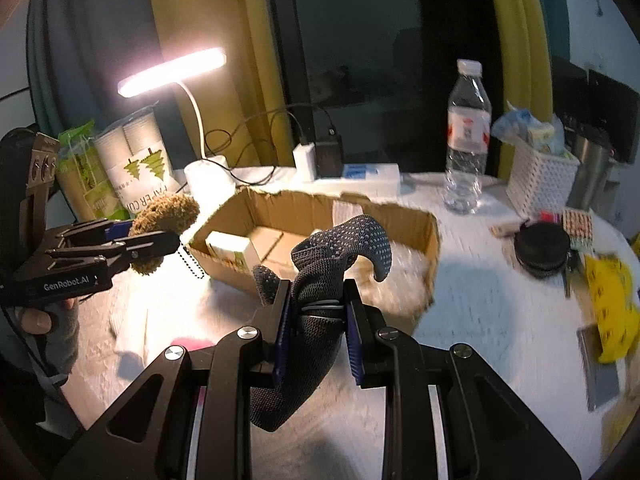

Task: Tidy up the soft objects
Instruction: 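Carry the brown plush with the left tool and the glove with the right tool over the box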

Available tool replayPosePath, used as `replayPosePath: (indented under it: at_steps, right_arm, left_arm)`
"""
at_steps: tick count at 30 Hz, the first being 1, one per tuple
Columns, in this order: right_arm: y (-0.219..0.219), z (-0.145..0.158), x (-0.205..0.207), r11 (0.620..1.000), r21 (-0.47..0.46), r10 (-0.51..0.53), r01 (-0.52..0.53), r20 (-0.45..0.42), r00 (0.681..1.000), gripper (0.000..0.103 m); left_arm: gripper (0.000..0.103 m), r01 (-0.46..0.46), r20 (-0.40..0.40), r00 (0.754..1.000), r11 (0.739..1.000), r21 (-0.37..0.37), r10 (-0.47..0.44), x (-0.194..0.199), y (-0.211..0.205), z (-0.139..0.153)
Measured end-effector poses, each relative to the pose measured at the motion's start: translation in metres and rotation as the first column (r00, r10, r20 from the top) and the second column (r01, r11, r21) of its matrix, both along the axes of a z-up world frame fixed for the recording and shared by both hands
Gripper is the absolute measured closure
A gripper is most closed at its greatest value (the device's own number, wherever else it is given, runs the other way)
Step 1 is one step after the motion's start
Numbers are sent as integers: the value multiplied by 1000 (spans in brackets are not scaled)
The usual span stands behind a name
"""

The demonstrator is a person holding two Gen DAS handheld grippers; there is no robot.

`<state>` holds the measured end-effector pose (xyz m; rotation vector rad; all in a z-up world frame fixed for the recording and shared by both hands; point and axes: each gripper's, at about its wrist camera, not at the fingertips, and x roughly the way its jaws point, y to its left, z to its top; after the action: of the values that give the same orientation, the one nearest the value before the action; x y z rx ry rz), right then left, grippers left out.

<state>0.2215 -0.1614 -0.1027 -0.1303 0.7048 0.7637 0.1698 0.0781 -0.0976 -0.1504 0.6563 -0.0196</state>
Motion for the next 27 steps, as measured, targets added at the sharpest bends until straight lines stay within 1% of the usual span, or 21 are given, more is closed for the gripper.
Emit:
replayPosePath:
  at_steps: [8, 15, 22, 27]
  right_arm:
    - [27, 13, 12, 1000, -1, 26, -26, 34, 999, 77]
    - [44, 19, 23, 999, -1, 36, -36, 54, 998, 77]
    - [59, 25, 36, 999, 8, 41, -41, 69, 997, 77]
    - [68, 18, 49, 999, 22, 39, -40, 45, 998, 77]
  left_arm:
    - [55, -5, 66, 998, 1000, 15, 4, 8, 19, 21]
    - [55, -2, 88, 996, 1000, 14, 0, 18, 28, 27]
    - [55, -4, 74, 997, 1000, -5, 5, 35, 34, 21]
    - [55, -7, 42, 999, 1000, -25, 8, 49, 38, 6]
